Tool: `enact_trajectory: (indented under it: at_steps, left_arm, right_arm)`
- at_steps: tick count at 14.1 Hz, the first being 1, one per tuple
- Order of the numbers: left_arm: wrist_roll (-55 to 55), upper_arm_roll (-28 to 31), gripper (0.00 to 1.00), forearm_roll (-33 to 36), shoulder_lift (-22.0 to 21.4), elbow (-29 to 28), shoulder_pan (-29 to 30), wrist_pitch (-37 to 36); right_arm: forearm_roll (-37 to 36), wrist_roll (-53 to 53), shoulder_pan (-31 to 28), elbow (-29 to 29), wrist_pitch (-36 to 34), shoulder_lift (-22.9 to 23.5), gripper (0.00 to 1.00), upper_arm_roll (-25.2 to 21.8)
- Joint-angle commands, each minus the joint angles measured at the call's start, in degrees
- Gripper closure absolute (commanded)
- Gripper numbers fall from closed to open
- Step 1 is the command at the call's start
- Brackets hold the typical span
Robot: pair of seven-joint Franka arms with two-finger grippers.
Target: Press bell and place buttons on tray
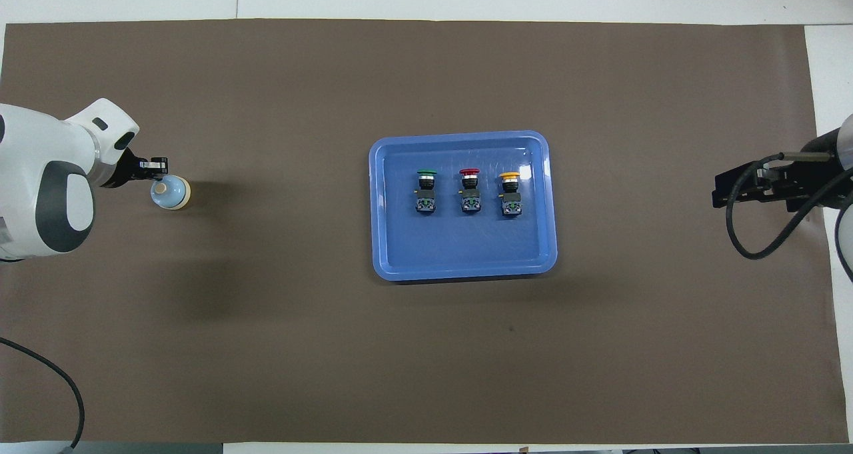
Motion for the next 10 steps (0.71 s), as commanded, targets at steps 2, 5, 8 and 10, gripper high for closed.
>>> enact_trajectory:
  at_steps: [2,5,8,10]
  left_arm:
    - [0.79,0.26,1.00,0.69,1.08,7.50,-0.05,-10.81]
    - [0.36,0.26,1.00,0.60,-0.76,17.01,-0.40,-25.25]
    - [0.36,0.26,0.53,0.51,-5.23,18.18,-0.22,-31.51]
    - [0.27,0.17,0.00,0.51,-9.01,17.65,-0.58,-33.54]
  right_arm:
    - [-0.44,0.25,-0.79,-0.92,-0.55,-1.24,0.00,0.51]
    - [-0.44,0.25,-0.79,-0.83,-0.54,-1.24,0.00,0.59]
    - [-0.44,0.25,-0.79,-0.83,-0.46,-1.24,0.00,0.51]
    - [-0.44,0.25,-0.79,-0.83,-0.46,-1.24,0.00,0.51]
